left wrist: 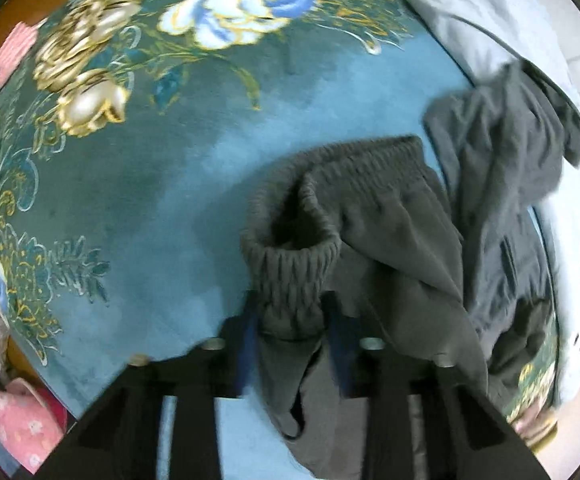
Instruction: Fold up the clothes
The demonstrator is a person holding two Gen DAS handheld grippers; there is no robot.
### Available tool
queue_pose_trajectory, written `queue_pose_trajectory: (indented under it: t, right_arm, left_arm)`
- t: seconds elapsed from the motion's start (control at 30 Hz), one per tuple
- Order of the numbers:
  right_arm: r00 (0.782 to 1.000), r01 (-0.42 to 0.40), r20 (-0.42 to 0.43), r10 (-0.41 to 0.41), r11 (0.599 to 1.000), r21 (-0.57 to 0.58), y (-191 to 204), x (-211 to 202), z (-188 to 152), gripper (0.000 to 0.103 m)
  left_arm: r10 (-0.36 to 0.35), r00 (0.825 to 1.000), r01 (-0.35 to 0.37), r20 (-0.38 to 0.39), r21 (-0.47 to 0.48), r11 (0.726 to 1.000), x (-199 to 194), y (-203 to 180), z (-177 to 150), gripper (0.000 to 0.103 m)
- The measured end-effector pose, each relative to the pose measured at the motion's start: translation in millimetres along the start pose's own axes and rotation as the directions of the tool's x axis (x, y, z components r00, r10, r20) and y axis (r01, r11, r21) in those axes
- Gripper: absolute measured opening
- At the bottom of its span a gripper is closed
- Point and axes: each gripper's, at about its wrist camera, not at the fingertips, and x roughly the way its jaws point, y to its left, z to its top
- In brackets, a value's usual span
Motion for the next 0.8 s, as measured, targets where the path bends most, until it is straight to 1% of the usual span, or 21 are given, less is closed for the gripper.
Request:
queue_pose_trajectory:
  t: [0.03,0.07,0.13,0.17,0.2,0.27,0.33,0.43,0.47,0.53,0.63,0.67,0.7,0.77,0.8]
  right_arm:
    - [1.000,-0.001,-0.001,0.001,1.000,-0.002,1,1,1,0.061]
    - [1.000,-0.003,-0.004,0.003,1.000,-0.008,3,1,2,0.061]
    - [1.000,-0.004,-0.007,0.004,1.000,-0.030,5,1,4,0.061]
    - [1.000,-0.002,-0.006,0.001,0.999,-0.046,7,1,4,0.062]
    - [1.000,0.001,-0.006,-0.001,0.998,-0.062,8,2,5,0.062]
    - [1.000,0.009,-0.004,-0.009,0.997,-0.081,8,2,5,0.062]
    - [1.000,0.006,0.001,-0.006,0.997,-0.079,6,4,5,0.062]
    - [1.000,-0.015,-0.013,0.014,0.999,-0.036,0,12,4,0.062]
    - [1.000,-0.019,-0.016,0.019,1.000,-0.024,-1,16,2,0.062]
    - [1.000,-0.019,-0.021,0.019,1.000,-0.018,1,21,0,0.062]
    - [0.999,-0.023,-0.024,0.022,1.000,-0.019,8,24,-4,0.060]
    - [0.999,-0.028,-0.023,0.028,0.999,-0.019,11,24,-5,0.052]
    - [0.999,-0.029,-0.024,0.028,0.999,-0.029,14,21,-6,0.032]
    - [0.999,-0.046,-0.024,0.044,0.995,-0.091,23,11,-8,0.017]
    - [0.998,-0.054,-0.024,0.052,0.991,-0.123,27,7,-8,0.014]
  left_arm:
    - [-0.006,1.000,0.006,0.003,-0.018,1.000,-1,6,1,0.024]
    - [-0.031,0.999,0.032,0.012,-0.055,0.998,-4,19,0,0.023]
    - [-0.082,0.996,0.086,0.034,-0.132,0.987,-10,44,-1,0.021]
    - [-0.094,0.995,0.100,0.044,-0.166,0.981,-15,56,-5,0.021]
    - [-0.096,0.994,0.106,0.054,-0.230,0.968,-17,78,-10,0.021]
    - [-0.081,0.996,0.091,0.045,-0.308,0.947,-7,106,-18,0.021]
    - [-0.069,0.997,0.074,0.026,-0.408,0.910,2,138,-33,0.021]
    - [-0.094,0.995,0.091,0.019,-0.484,0.870,1,159,-52,0.021]
    - [-0.097,0.995,0.094,0.018,-0.494,0.865,-2,161,-57,0.021]
    - [-0.103,0.995,0.096,0.014,-0.498,0.862,-6,161,-59,0.021]
    - [-0.106,0.994,0.098,0.009,-0.478,0.873,-9,155,-54,0.021]
    - [-0.108,0.994,0.100,0.010,-0.468,0.878,-8,152,-50,0.021]
    - [-0.108,0.994,0.102,0.012,-0.460,0.882,-9,149,-48,0.021]
    - [-0.116,0.993,0.114,0.021,-0.432,0.895,-9,144,-44,0.021]
    - [-0.121,0.992,0.120,0.025,-0.420,0.899,-5,141,-41,0.021]
